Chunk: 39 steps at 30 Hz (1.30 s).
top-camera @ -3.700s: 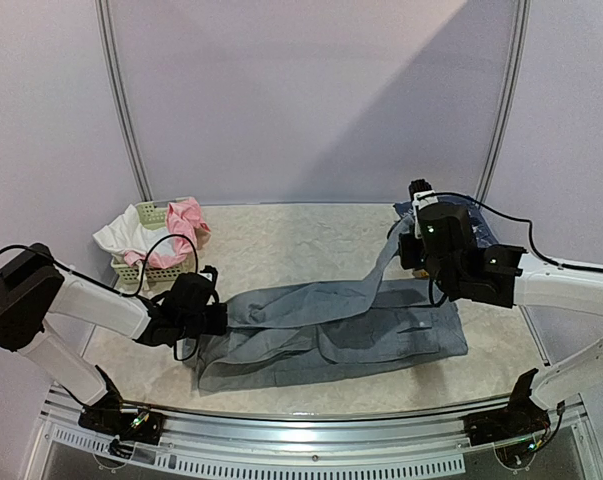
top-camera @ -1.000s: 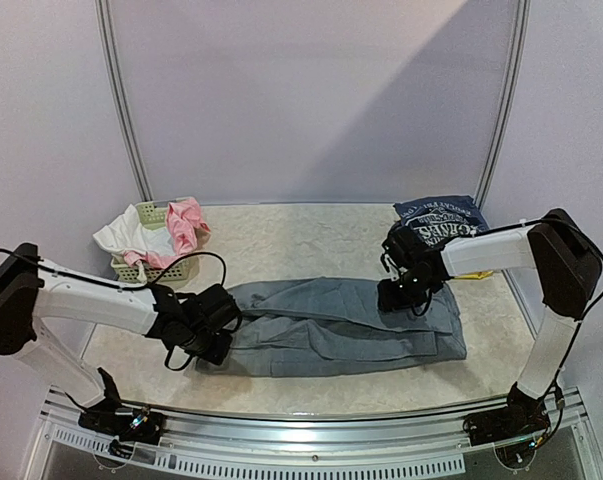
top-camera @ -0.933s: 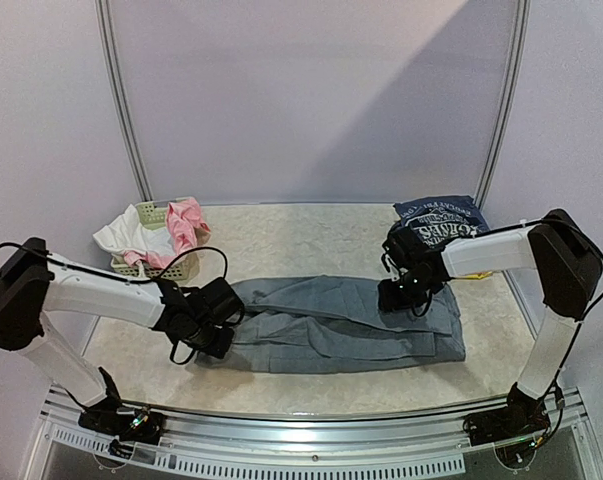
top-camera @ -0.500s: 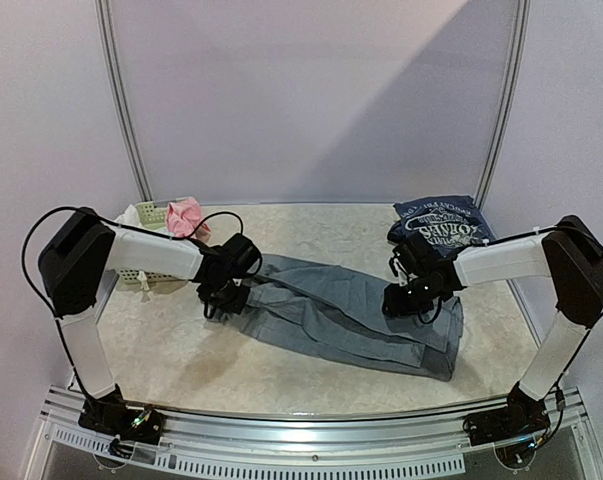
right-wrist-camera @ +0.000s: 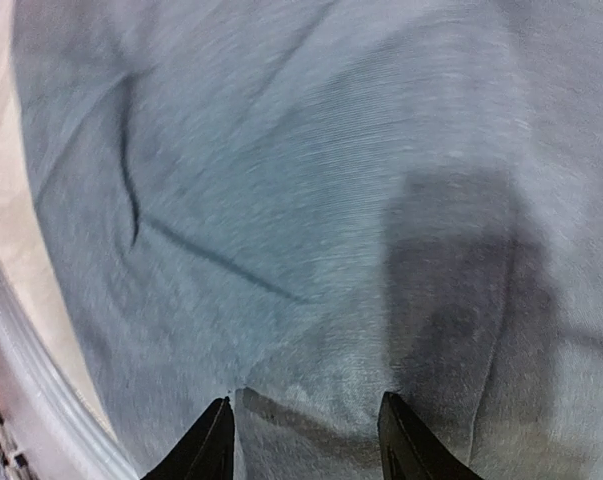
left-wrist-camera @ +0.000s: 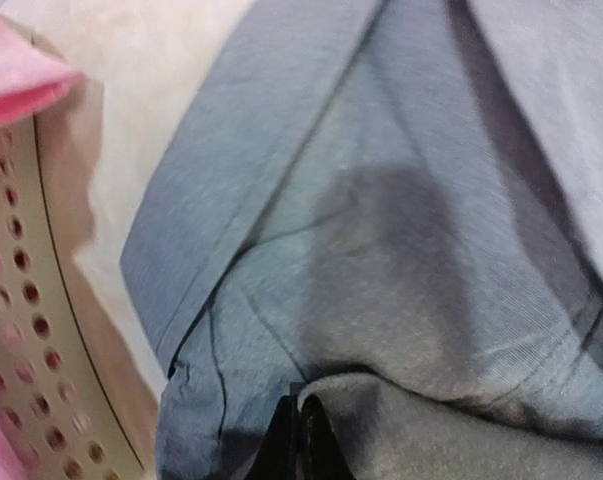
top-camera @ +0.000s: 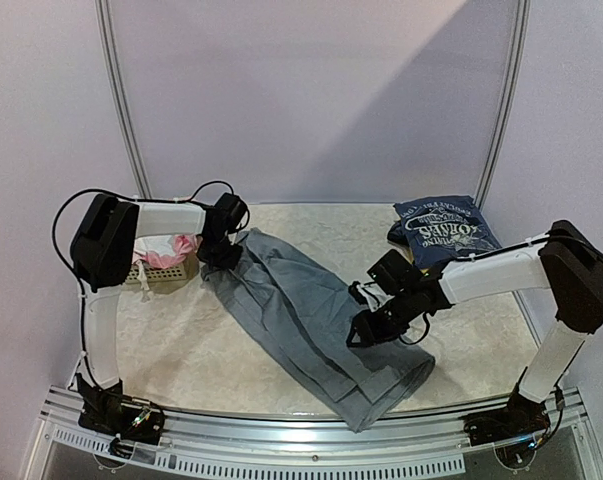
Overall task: Fold and stack the mixed laundry pile
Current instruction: Rotate the rectangle-folded shirt at the center of the board.
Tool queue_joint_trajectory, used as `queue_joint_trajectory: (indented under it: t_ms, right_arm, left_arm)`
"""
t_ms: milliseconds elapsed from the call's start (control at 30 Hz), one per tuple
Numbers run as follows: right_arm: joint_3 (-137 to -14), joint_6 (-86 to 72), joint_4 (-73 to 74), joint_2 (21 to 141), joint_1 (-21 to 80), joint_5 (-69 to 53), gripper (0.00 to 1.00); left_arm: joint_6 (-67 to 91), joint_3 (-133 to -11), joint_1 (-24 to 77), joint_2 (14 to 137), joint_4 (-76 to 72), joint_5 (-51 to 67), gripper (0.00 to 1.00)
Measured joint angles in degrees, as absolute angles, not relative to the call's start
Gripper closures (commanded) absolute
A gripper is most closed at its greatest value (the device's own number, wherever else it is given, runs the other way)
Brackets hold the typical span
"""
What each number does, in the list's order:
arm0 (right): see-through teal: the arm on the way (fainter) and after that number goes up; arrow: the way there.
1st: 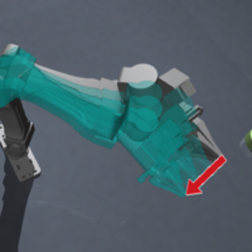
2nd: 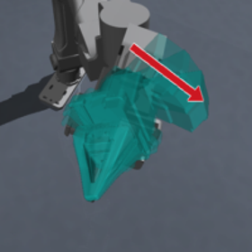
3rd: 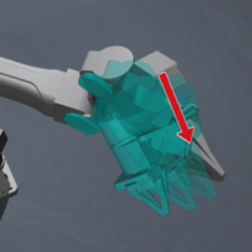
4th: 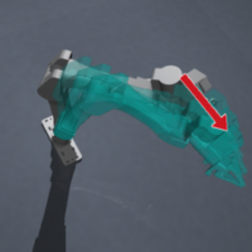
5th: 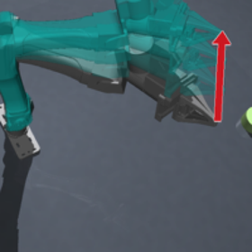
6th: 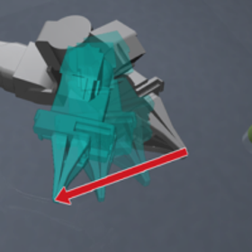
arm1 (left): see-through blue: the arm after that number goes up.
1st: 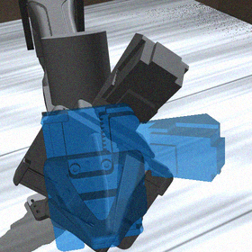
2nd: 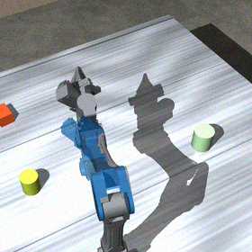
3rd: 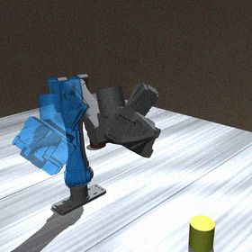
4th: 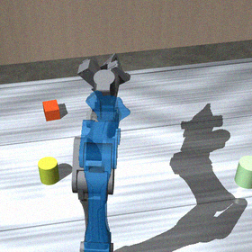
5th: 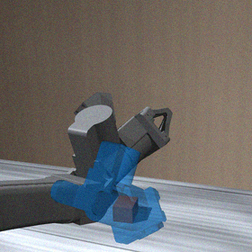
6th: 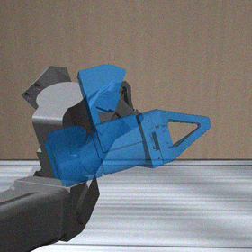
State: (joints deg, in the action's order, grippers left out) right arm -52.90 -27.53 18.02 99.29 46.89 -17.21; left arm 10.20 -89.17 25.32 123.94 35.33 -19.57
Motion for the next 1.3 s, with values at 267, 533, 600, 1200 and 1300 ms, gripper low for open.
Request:
queue_joint_trajectory:
  t_ms: [267, 533, 600, 1200, 1300]
  right_arm:
    - [-58.33, -26.33, 17.89, 104.92, 52.88, -26.79, 0.51]
    - [-62.17, -22.74, 22.83, 106.83, 57.89, -28.4, 0.52]
    - [-63.31, -21.93, 24.91, 106.78, 57.06, -27.07, 0.51]
    - [-83.5, -20.21, 27.77, 107.66, 37.04, -20.32, 0.32]
    - [-90.32, -20.01, 27.73, 113.6, 34.35, -22.74, 0.32]
  left_arm:
    - [5.04, -104.49, 23.11, 133.25, 38.15, -17.17, 1.0]
    - [1.98, -110.8, 23.18, 138.26, 38.09, -16.27, 0.93]
    - [1.74, -108.81, 23.18, 137.53, 35.44, -16.69, 0.83]
    - [0.64, -94.52, 23.07, 125.49, 26.87, -15.79, 0.21]
    - [1.21, -91.83, 23.09, 121.38, 25.58, -14.48, 0.17]
